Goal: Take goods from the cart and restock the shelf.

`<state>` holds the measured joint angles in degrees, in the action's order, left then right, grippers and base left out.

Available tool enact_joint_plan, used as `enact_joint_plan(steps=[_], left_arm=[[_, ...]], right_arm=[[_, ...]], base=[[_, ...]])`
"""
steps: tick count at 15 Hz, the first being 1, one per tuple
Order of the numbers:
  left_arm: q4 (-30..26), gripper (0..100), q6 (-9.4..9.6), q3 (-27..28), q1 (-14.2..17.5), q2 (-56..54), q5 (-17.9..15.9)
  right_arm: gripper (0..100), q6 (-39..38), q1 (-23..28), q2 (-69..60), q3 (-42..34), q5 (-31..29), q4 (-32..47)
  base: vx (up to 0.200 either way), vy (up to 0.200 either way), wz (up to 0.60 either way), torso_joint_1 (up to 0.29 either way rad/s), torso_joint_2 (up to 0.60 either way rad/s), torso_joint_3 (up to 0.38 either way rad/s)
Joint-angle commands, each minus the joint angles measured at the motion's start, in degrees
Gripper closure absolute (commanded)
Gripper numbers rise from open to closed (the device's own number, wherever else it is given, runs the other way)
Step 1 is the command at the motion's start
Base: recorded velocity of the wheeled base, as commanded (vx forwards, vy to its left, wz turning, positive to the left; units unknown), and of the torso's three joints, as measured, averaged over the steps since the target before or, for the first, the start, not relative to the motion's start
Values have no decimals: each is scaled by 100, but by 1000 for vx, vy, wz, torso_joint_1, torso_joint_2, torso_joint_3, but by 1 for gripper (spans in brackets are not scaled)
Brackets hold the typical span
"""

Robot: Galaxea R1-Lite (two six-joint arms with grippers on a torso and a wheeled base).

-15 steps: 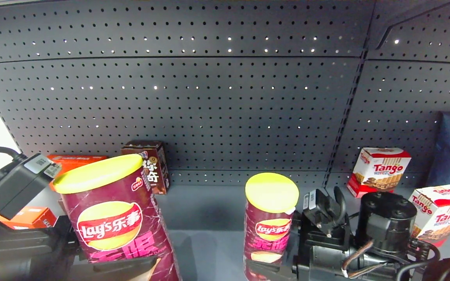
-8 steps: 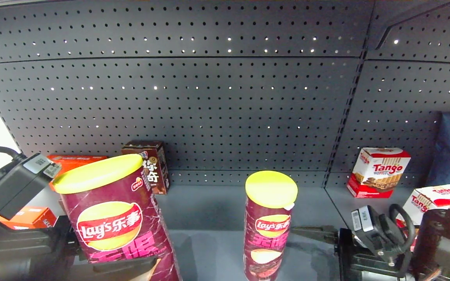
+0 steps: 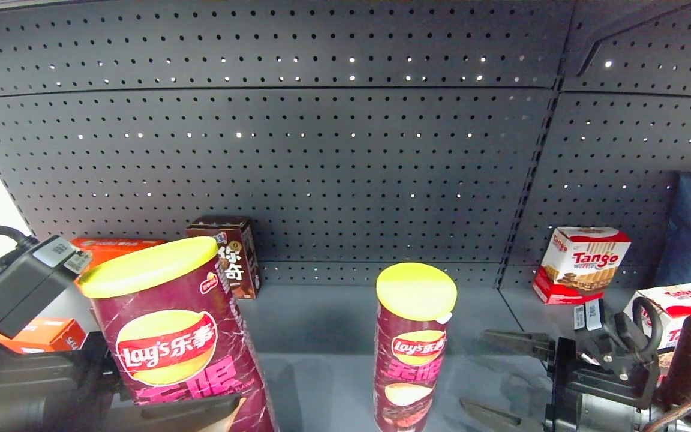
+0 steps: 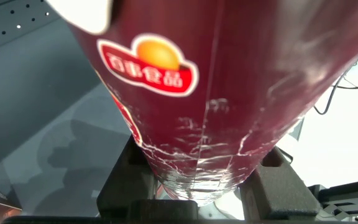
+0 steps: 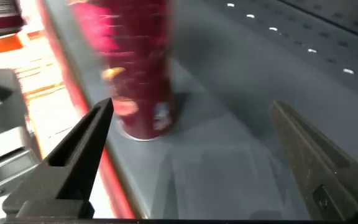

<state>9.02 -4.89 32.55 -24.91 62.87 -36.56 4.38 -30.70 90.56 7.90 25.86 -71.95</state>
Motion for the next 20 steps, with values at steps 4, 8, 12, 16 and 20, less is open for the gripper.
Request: enact_joint_plan(steps=[4, 8, 12, 16, 20], left_arm=[[3, 100, -3, -12, -6, -20, 0], [3, 100, -3, -144, 3, -82, 0], [3, 100, -3, -354, 3, -249, 0], [12, 100, -3, -372, 12, -275, 0], [12, 100, -3, -381, 12, -301, 0]], right_arm=[[0, 11, 169, 163, 186, -19, 5], [0, 19, 20, 111, 282, 16, -12], [0, 19, -42, -346, 810, 25, 14], [0, 19, 11, -1190, 1891, -37, 1403], [0, 19, -33, -1841, 2427, -1540, 3275]], base=[[0, 0, 0, 0, 0, 0], [0, 0, 0, 0, 0, 0], [0, 0, 0, 0, 0, 0], [0, 0, 0, 0, 0, 0], [0, 0, 0, 0, 0, 0]])
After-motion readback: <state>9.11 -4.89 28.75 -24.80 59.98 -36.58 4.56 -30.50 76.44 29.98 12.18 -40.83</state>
